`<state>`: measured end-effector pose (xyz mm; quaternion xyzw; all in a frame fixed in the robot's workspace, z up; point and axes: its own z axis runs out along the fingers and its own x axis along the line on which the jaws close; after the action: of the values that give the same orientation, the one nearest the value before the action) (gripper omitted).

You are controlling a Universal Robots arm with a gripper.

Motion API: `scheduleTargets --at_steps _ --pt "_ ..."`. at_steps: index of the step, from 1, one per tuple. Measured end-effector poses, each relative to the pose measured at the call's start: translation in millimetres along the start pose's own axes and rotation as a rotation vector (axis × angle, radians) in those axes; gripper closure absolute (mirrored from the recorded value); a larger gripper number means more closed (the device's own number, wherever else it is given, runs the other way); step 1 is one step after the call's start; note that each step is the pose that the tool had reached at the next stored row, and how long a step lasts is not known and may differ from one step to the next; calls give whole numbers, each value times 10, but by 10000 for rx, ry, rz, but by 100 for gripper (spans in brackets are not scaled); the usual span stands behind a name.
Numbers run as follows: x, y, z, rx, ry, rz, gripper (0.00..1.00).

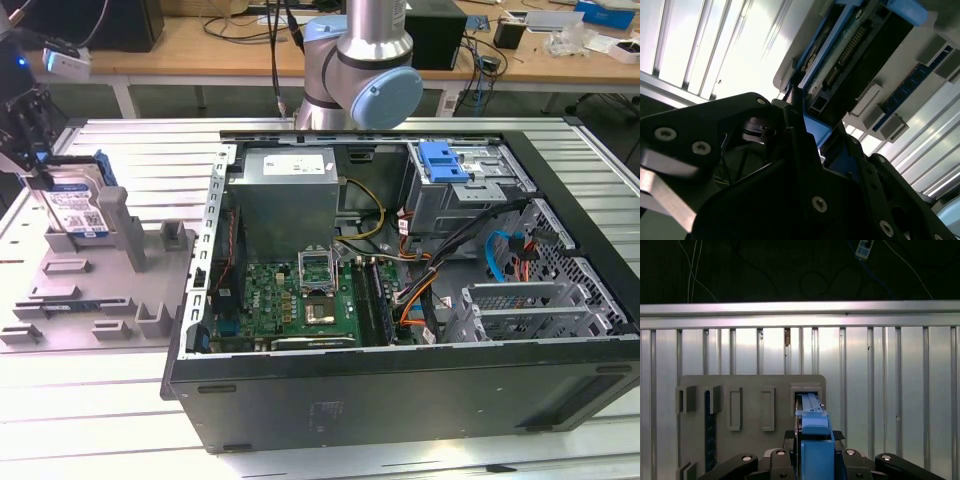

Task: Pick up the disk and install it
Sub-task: 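Pick up the disk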

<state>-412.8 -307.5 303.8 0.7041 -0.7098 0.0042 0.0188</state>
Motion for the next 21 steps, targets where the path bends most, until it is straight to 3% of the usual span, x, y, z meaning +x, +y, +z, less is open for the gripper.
scheduleTargets --at_steps 6,21 --pt "1 1 -60 19 0 1 64" --pt "-2 8 -376 73 0 3 64"
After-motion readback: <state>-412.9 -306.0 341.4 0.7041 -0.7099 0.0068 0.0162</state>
